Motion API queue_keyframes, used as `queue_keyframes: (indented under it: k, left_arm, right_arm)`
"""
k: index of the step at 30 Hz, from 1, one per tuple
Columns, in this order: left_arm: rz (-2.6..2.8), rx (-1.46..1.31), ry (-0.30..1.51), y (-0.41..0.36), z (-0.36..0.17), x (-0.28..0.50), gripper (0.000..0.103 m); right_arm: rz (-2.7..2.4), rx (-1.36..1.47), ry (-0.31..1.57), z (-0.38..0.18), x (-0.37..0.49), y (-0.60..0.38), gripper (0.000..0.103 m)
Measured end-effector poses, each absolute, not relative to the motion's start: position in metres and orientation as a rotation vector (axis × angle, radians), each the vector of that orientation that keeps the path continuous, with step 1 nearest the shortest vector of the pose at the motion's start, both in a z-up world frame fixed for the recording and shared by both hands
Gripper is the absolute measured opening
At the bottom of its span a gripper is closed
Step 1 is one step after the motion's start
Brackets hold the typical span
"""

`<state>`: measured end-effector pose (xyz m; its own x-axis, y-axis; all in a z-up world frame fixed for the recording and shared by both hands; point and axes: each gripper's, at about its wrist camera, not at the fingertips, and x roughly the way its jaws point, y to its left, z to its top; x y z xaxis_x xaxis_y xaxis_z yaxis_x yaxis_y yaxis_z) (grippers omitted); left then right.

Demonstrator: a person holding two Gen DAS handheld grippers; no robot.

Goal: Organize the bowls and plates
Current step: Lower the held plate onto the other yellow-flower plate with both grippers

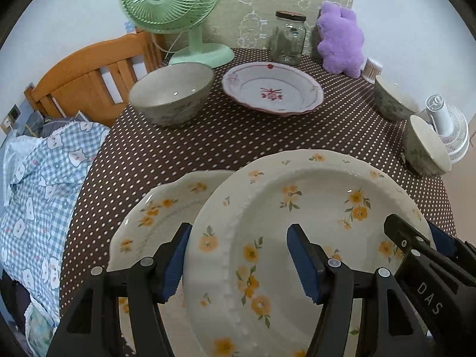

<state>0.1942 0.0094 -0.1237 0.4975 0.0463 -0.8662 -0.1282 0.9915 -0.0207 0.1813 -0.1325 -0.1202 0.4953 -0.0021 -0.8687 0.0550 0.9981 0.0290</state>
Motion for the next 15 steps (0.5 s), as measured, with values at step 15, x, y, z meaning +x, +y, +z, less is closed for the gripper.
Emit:
queue_keyframes:
  k: [15]
  left_arm:
    - [0.103,-0.078,1.073,0.053,-0.138,0.169,0.066]
  right_arm:
    - [-0.032,0.039,1.054,-0.128,0.153,-0.083,0.054]
